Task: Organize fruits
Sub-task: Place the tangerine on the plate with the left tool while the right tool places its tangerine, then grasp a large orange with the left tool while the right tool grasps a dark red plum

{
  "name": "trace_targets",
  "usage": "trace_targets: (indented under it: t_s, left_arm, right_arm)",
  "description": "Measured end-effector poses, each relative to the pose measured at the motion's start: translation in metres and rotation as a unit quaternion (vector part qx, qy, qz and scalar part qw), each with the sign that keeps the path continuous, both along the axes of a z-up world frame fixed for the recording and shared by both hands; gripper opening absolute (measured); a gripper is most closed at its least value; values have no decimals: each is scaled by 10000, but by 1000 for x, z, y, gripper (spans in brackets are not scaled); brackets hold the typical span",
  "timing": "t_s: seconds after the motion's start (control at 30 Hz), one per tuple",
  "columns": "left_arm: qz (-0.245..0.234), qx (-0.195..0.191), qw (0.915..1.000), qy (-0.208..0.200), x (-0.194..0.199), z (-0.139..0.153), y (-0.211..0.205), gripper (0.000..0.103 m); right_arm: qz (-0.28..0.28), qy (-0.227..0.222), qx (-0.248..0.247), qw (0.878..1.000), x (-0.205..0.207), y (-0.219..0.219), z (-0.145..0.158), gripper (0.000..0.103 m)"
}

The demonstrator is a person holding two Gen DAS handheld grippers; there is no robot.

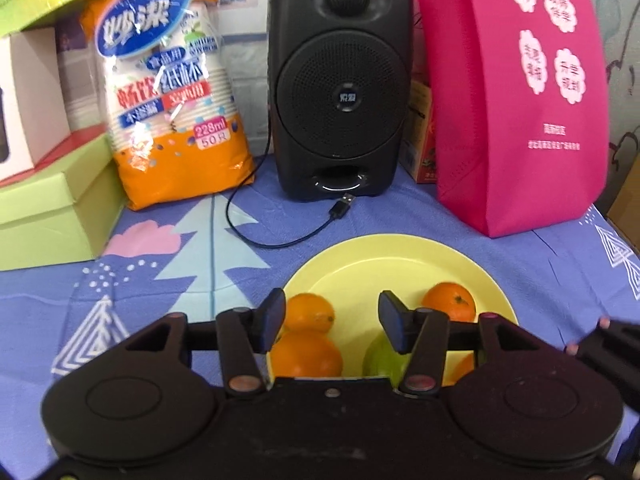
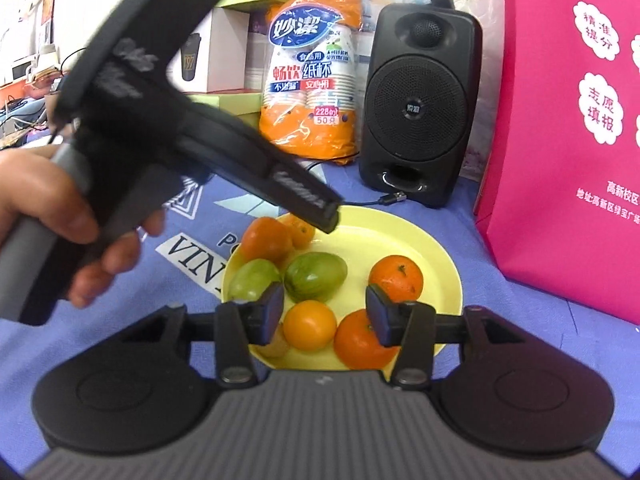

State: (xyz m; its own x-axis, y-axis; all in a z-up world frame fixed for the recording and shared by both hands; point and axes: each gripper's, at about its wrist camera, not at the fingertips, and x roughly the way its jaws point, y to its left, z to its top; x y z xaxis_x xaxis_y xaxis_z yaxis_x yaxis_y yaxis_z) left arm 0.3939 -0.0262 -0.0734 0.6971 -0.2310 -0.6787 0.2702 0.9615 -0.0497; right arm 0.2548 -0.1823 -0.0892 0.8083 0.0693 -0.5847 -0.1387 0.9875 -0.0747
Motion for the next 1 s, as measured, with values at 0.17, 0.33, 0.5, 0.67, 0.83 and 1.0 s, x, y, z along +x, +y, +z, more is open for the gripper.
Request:
trace_targets:
  t_s: [0.17, 0.33, 0.5, 0.67, 0.83, 1.0]
  left_arm:
    - [-137, -181, 9994, -247, -47, 15, 20, 60]
    - [-254, -217, 9981, -520, -107, 20, 39, 61]
    - [-25, -64, 9956, -929, -174, 15, 46, 79]
    - [110, 108, 9921, -1247, -237, 7, 37, 79]
    - [-191, 277, 9921, -1208, -270, -7, 24, 77]
    - [-302, 271, 9939, -1023, -269, -24, 14, 72]
  right_arm:
    - [-77, -226, 125, 9996, -25, -6, 12, 47]
    - [-147, -316, 454, 9984, -65, -14, 15, 49]
    - [-191, -246, 816, 9962, -107, -15, 7, 62]
    - [-107, -33, 849, 9963, -130, -8, -6, 62]
    - [-57, 84, 585, 9982, -142, -5, -12, 62]
    - [-53, 146, 616, 9980, -144, -10, -16, 61]
